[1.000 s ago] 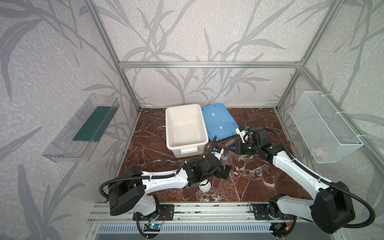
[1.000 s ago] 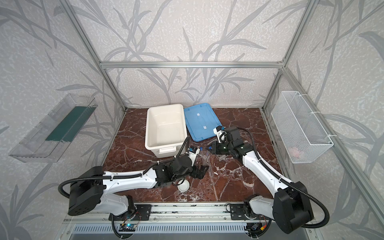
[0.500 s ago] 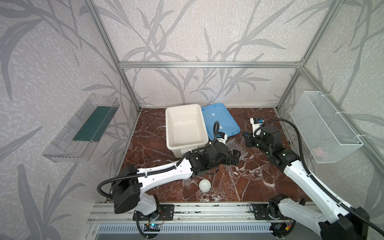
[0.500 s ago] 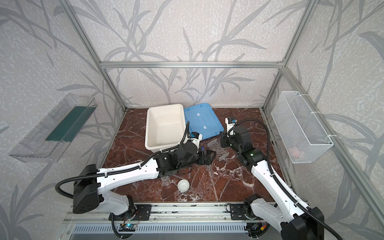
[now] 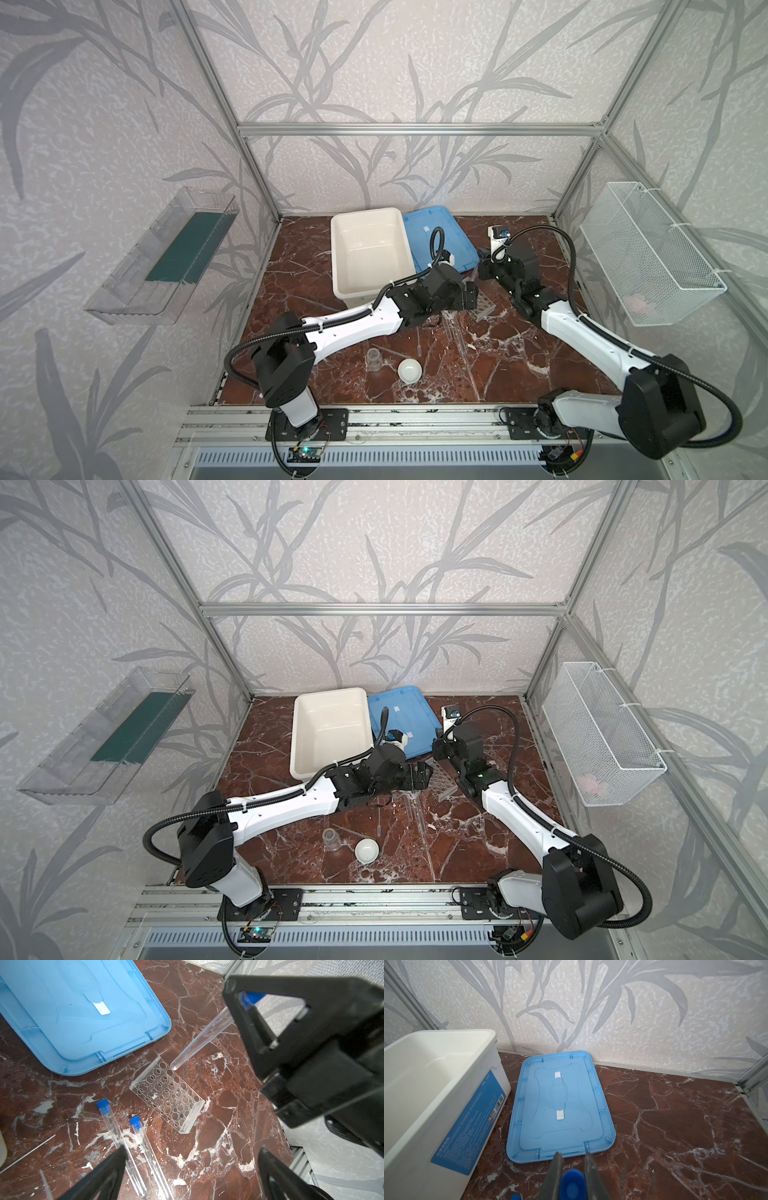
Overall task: Organize the chemistry lab equipment
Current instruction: 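Lower the tube into a hole of the clear rack with the right gripper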
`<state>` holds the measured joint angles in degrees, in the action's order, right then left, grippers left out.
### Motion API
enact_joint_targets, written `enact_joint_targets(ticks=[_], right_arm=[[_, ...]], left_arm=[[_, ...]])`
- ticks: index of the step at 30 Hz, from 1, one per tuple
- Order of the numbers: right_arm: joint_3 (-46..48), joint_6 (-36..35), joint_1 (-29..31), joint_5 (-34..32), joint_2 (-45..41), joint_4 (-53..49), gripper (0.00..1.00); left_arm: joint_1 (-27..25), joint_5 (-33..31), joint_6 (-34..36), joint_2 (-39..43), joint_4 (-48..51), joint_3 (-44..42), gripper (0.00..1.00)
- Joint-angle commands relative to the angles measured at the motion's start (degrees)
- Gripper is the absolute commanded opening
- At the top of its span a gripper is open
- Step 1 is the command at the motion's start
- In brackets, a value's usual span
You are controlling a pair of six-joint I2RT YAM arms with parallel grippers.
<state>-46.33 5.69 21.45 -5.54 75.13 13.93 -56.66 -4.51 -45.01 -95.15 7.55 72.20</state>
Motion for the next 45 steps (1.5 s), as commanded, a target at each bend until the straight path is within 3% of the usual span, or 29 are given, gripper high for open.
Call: enact_joint_targets(ticks=[1,34,45], right_arm=[[-0.2,-1.1,0.1,-0.1,2.3,6.3,0.17],[1.7,-1.4,0.2,-4.1,8.9,5.0,0.18],[1.4,1.5,0.7,-9.4,10.6,2.7,0.2]], left_arm=[[-0.1,-2.1,1.4,-0.4,1.3,1.5,0.99],[-0.5,-3.9,-0.9,-1.2,-1.6,-2.2,0.99],[-1.0,-5.1,-0.9,-0.6,-1.1,-3.4,0.99]])
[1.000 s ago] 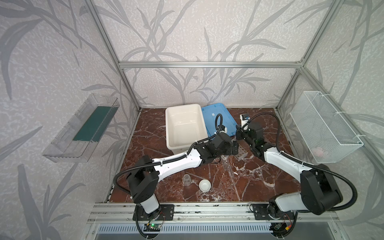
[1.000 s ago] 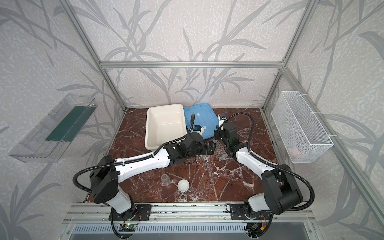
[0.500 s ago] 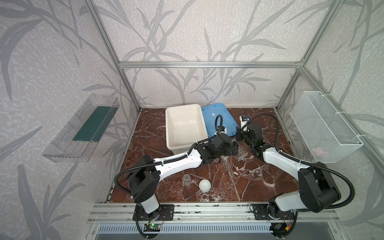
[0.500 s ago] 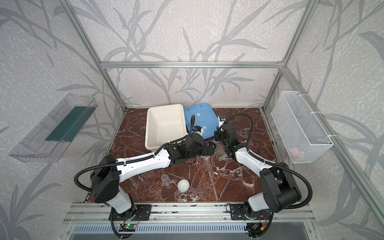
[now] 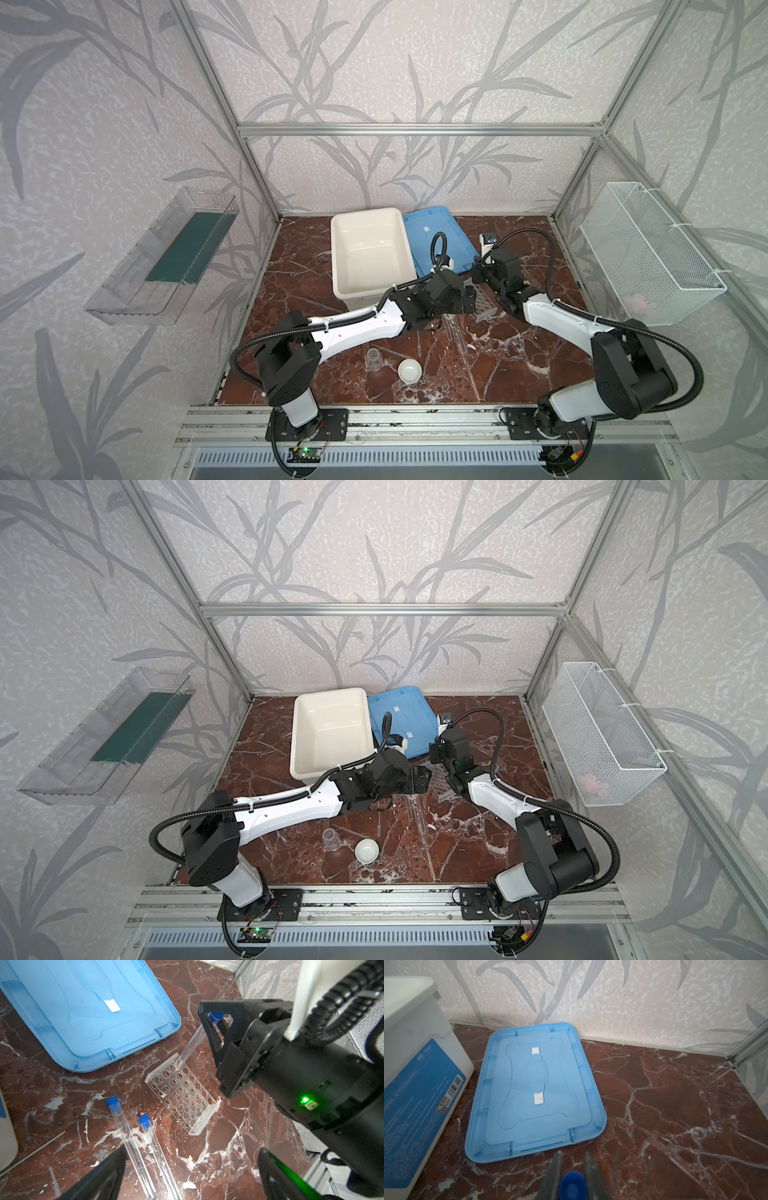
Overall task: Organize the chemistry lab equipment
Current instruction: 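Lower the tube into a hole of the clear rack with the right gripper, then release the tube and withdraw the right gripper while left gripper moves to next tube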
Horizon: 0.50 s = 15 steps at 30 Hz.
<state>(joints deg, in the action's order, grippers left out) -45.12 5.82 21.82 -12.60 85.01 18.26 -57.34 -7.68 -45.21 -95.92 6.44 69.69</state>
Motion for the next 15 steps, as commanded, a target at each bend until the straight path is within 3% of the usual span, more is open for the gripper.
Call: enact_joint_targets(ticks=[1,5,8,15], right_arm=[[0.1,1.5,0.3,-2.2,0.8,-1.7,0.2],[0.2,2.3,0.3,-2.1,0.1,-2.5,0.25],[0.4,3.1,0.3,-2.9,-2.1,-3.5,0.38],[-0.7,5.9,0.0,-2.0,-13.3,-12.9,0.98]], left_arm=[[-0.4,-2.0,-0.7,0.2,0.2,-1.0,0.99],[-0.5,-2.6,-0.5,0.6,1.2,-0.9,0.99],[-0.9,-3.3,-0.2,1.2,2.1,-0.9,0.99],[-2.7,-4.9,-0.1,2.5,6.0,-0.4,0.99]])
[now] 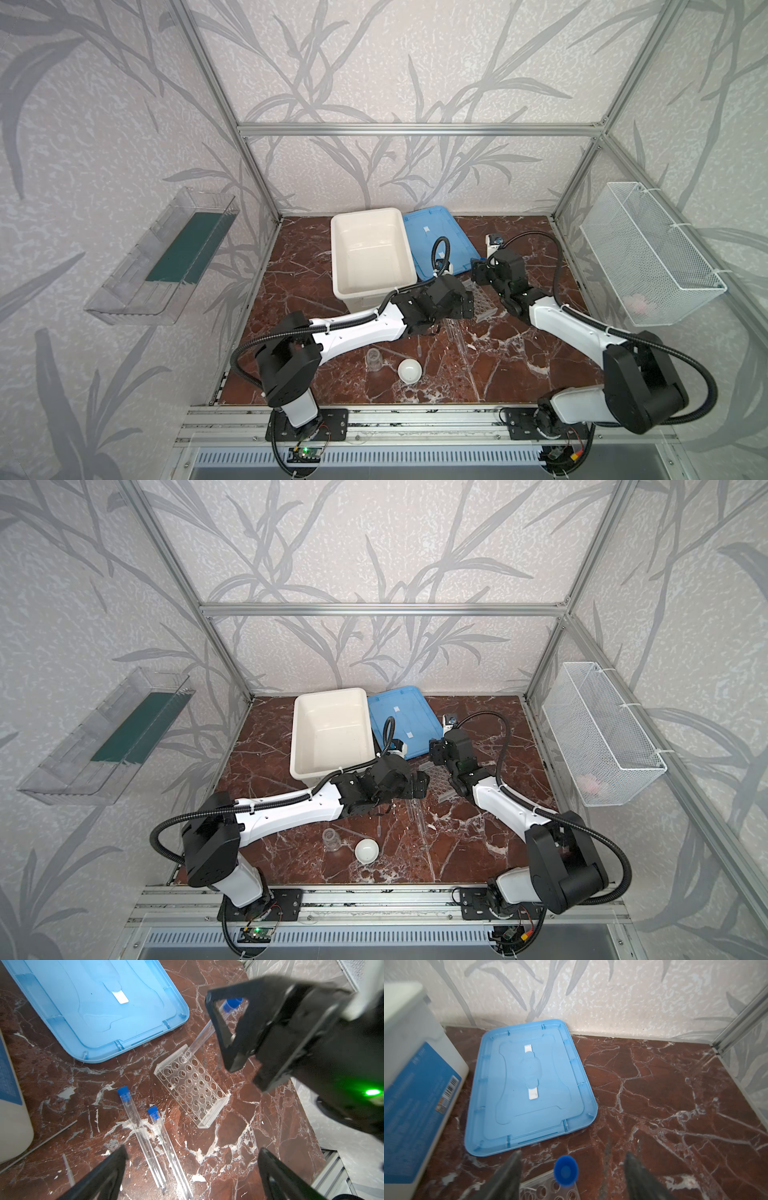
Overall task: Organize the chemistry lab equipment
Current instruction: 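Release the tube and withdraw the right gripper while left gripper moves to next tube, then lower the left gripper and grasp another blue-capped test tube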
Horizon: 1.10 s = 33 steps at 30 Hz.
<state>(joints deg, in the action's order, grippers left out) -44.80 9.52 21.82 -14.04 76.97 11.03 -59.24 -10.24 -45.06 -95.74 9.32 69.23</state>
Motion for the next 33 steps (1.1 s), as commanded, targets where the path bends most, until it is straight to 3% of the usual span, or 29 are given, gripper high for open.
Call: enact_joint_targets(ticks=[1,9,14,17,20,26,33], right_arm=[[-2.7,3.3,-0.4,0.0,-6.8,-10.2,1.0],[-8.5,9.2,-2.9,12.6,-17.5,-37.2,0.99],[-7.9,10.6,-4.4,25.3,-22.9,-46.4,0.99],[-5.0,11.7,-4.4,30.5,-25.8,-48.0,0.99],[-1.0,13.1,-4.4,32.7,-29.5,-46.6,0.99],[2.9,13.5,-4.4,33.0,-31.6,-48.5,0.99],[4.6,13.4,-6.1,30.8,-32.6,-49.3,0.99]], left_arm=[[-1.3,-2.5,-0.4,2.6,4.0,0.1,0.99],[-3.2,-1.4,-2.2,4.6,10.7,0.2,0.99],[-3.5,-1.2,-2.3,2.1,18.4,3.2,0.99],[-3.6,-2.0,-2.8,-0.9,22.4,5.1,0.9],[-3.5,-3.5,-1.9,-4.6,22.8,6.0,0.78],[-3.5,-2.0,-2.2,-13.7,27.1,13.2,0.65],[-3.0,-2.2,-4.8,-19.2,27.4,15.8,0.51]])
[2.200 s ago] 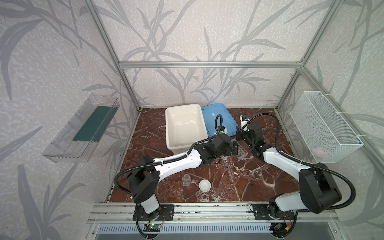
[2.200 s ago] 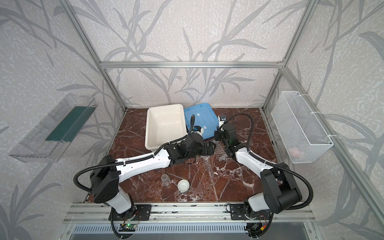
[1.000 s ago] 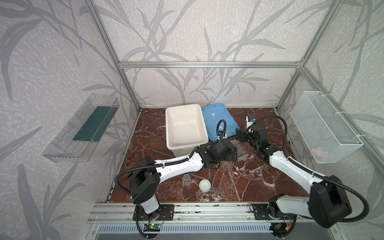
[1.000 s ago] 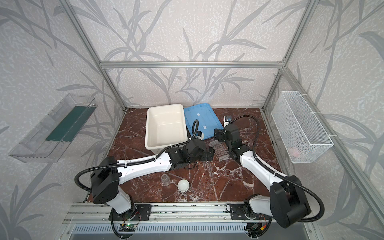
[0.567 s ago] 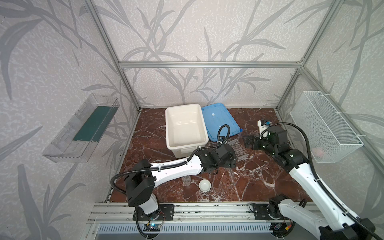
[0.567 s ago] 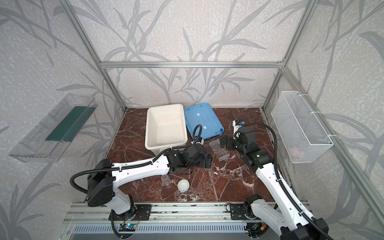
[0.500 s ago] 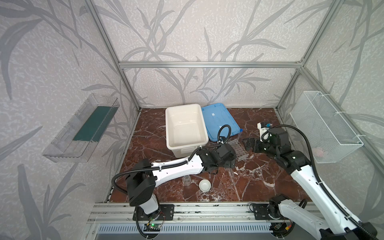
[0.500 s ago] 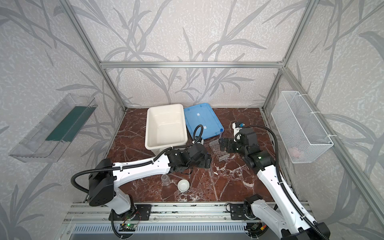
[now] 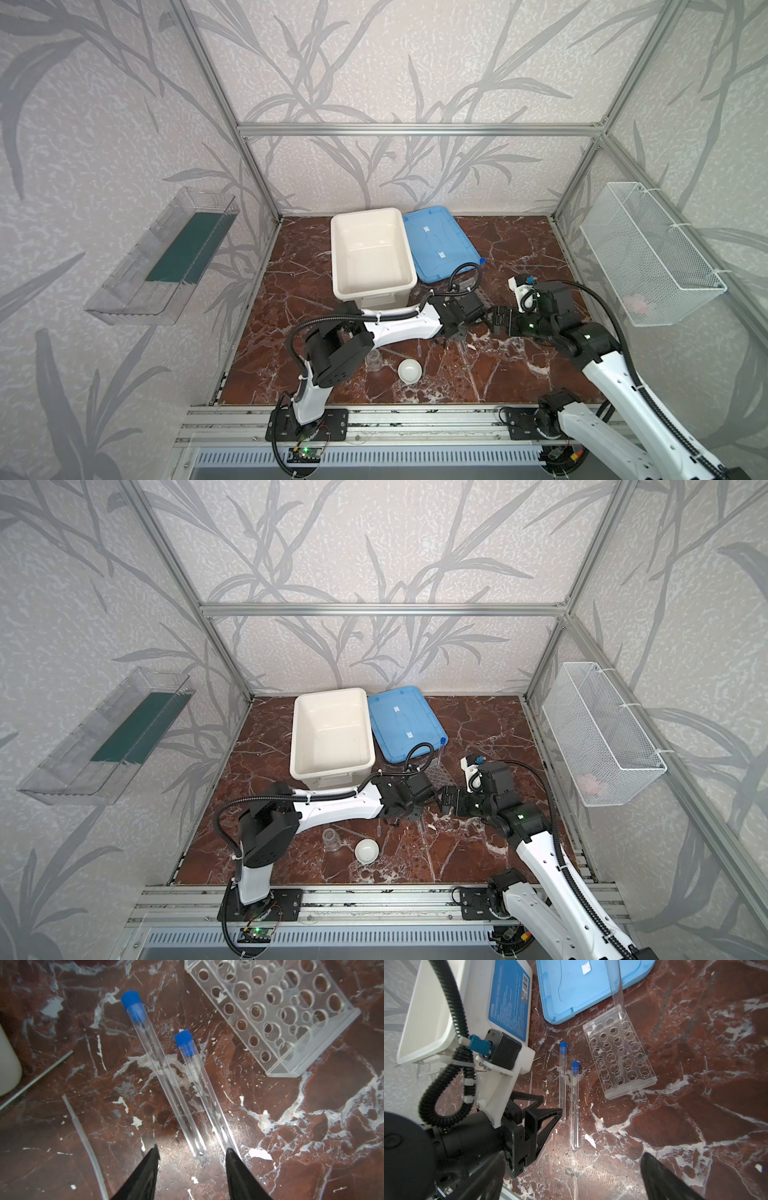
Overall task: Organize the chemistry lab equipment
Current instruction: 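Lower the left gripper and grasp another blue-capped test tube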
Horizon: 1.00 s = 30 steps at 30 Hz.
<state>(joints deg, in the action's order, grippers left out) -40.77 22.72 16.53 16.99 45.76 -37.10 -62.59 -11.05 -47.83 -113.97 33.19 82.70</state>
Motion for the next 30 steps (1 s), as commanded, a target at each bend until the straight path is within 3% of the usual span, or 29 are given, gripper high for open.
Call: enact_joint_targets(ticks=[1,17,23,30], right_arm=[[0.8,0.2,-1.3,0.0,-1.6,-1.0,0.99],[2.2,-0.7,-5.5,0.8,-3.2,-0.7,0.99],[2.2,-0.8,-5.6,0.5,-3.5,-0.7,0.99],[2.2,-0.8,-5.8,0.4,-3.7,-0.8,0.99]], left_arm=[[0.4,-1.5,-2.1,-1.7,4.3,2.9,0.5],[1.5,-1.1,-3.5,-7.4,6.5,4.7,0.26],[1.3,-3.7,-3.2,-8.0,10.3,5.3,0.26],[2.6,-0.5,-2.2,-7.7,6.6,3.4,0.26]])
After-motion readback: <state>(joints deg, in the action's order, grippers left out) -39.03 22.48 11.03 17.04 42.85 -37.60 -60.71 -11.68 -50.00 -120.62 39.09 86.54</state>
